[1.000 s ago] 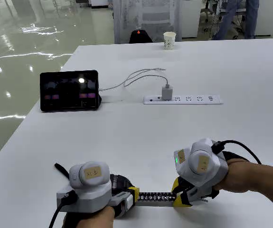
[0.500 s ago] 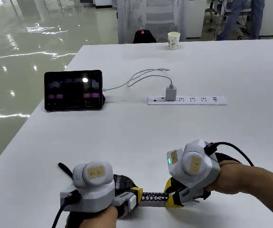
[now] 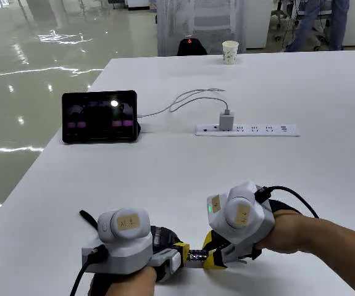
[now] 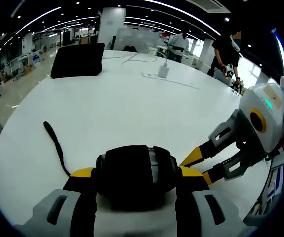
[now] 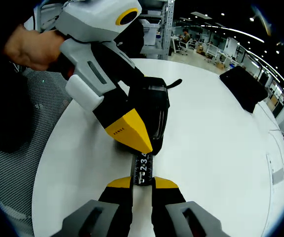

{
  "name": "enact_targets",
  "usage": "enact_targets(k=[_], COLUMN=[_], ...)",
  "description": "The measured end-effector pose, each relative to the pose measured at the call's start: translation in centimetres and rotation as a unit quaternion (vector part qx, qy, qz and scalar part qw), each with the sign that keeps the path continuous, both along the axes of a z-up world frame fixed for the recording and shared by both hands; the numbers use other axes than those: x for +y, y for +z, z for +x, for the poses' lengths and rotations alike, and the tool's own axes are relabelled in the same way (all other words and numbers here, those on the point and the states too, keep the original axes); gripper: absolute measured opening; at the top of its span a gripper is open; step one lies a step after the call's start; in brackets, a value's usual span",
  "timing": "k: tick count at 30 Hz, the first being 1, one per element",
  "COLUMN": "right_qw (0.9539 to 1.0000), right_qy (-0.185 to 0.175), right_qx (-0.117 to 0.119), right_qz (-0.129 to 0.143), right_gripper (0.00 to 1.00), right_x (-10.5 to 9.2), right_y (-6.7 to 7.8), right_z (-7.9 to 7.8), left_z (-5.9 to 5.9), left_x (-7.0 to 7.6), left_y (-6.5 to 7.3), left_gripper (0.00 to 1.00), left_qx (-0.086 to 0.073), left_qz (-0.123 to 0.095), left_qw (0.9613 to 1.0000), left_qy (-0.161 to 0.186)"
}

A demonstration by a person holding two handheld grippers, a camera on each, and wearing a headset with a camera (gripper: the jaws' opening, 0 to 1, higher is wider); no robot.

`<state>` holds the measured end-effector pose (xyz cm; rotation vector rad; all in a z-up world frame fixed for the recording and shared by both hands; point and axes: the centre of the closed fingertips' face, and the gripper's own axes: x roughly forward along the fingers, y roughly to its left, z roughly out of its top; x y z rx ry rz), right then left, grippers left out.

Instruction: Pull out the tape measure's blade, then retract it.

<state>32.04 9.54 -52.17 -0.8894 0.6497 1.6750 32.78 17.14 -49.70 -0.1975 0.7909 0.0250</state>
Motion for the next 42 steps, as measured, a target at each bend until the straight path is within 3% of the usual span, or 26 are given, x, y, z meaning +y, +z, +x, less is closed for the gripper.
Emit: enact_targets(k=[17,42], right_qw=[0.9997,0.9992], right_qy=[0.0,-0.018], right_qx=[0.004,0.013], right_qz=[0.024,0.034], right_gripper=[0.11,0.12], right_x=[2.5,2.7], right_y=[0.0,0.0], right_z=[-0.4,-0.5], left_z=[0.0,0.0], left_x=[0.0,-0.1], left_y=[0.0,0.0], left_gripper=[0.6,0.62], left_qx=[0.001,0.003], left_qz=[-0.005,-0.003], left_qw=[1.0,1.0], left_qy=[0.001,-0.007])
